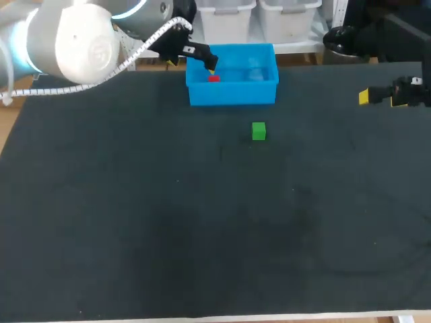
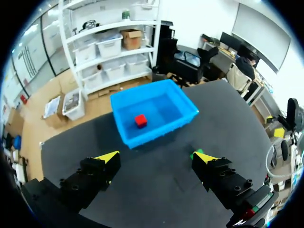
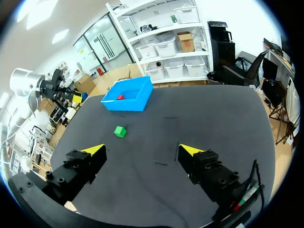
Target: Use the left arm to pick the red cube and place it into the blue plastic box first, then use the right arm to grasp the green cube and put it into the same blue plastic box after the first action is fully finished.
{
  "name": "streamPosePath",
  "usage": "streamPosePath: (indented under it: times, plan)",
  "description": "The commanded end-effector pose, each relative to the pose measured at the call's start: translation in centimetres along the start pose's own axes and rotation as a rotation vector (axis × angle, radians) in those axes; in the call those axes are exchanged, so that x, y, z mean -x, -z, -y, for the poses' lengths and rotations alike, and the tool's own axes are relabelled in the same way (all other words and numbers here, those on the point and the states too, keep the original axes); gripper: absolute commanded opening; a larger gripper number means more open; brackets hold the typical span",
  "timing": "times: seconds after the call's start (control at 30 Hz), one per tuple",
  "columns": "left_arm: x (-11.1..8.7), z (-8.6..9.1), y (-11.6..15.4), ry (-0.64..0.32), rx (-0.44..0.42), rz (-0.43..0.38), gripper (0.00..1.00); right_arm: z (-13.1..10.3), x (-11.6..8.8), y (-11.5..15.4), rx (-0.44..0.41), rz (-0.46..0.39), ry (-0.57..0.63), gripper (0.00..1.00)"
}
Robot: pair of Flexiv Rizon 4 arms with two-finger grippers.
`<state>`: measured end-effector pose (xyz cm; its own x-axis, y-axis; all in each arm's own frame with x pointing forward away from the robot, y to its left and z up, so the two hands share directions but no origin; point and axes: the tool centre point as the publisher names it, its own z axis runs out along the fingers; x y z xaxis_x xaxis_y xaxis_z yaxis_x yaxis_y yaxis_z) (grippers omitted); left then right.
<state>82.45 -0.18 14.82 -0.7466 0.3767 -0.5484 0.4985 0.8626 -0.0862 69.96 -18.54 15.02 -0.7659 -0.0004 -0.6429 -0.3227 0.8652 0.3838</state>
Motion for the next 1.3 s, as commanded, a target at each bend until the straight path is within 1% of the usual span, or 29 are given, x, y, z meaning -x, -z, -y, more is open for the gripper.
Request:
streamPosePath:
  times: [0.03,0.1,0.13,0.17,0.23,0.27,0.3,0.33,0.37,0.4,0.43,0.57,0.63,0.73,1.1,1.3]
  plan:
    - [-1.6,1.3,1.5,-0.024,-0.023,0.052,1.0,0.0,0.0,0.0,0.0,0.0,0.0,1.0]
    - [-2.7,1.7,2.0,-0.063,-0.046,0.067,1.0,0.0,0.0,0.0,0.0,0.0,0.0,1.0]
    - [-3.3,1.9,2.2,-0.069,-0.061,0.078,1.0,0.0,0.0,0.0,0.0,0.0,0.0,1.0]
    - [-3.4,2.0,2.4,-0.069,-0.068,0.084,1.0,0.0,0.0,0.0,0.0,0.0,0.0,1.0]
    - [-4.6,2.4,3.1,-0.103,-0.11,0.102,1.0,0.0,0.0,0.0,0.0,0.0,0.0,1.0]
    - [-5.3,2.5,3.5,-0.121,-0.141,0.129,1.0,0.0,0.0,0.0,0.0,0.0,0.0,1.0]
    - [-5.8,2.5,3.6,-0.141,-0.148,0.124,1.0,0.0,0.0,0.0,0.0,0.0,0.0,1.0]
    - [-6.3,2.5,3.8,-0.143,-0.169,0.148,1.0,0.0,0.0,0.0,0.0,0.0,0.0,1.0]
    - [-6.8,2.6,4.2,-0.154,-0.194,0.16,1.0,0.0,0.0,0.0,0.0,0.0,0.0,1.0]
    - [-7.2,2.5,4.4,-0.165,-0.199,0.161,1.0,0.0,0.0,0.0,0.0,0.0,0.0,1.0]
    - [-7.5,2.6,4.6,-0.172,-0.236,0.179,1.0,0.0,0.0,0.0,0.0,0.0,0.0,1.0]
    - [-8.3,2.6,5.3,-0.225,-0.3,0.209,1.0,0.0,0.0,0.0,0.0,0.0,0.0,1.0]
    - [-8.6,2.4,5.5,-0.235,-0.333,0.226,1.0,0.0,0.0,0.0,0.0,0.0,0.0,1.0]
    - [-9.0,2.2,5.7,-0.249,-0.355,0.239,1.0,0.0,0.0,0.0,0.0,0.0,0.0,1.0]
    - [-9.7,0.9,5.6,-0.258,-0.352,0.243,1.0,0.0,0.0,0.0,0.0,0.0,0.0,1.0]
    - [-10.6,0.4,5.9,-0.26,-0.356,0.239,1.0,0.0,0.0,0.0,0.0,0.0,0.0,1.0]
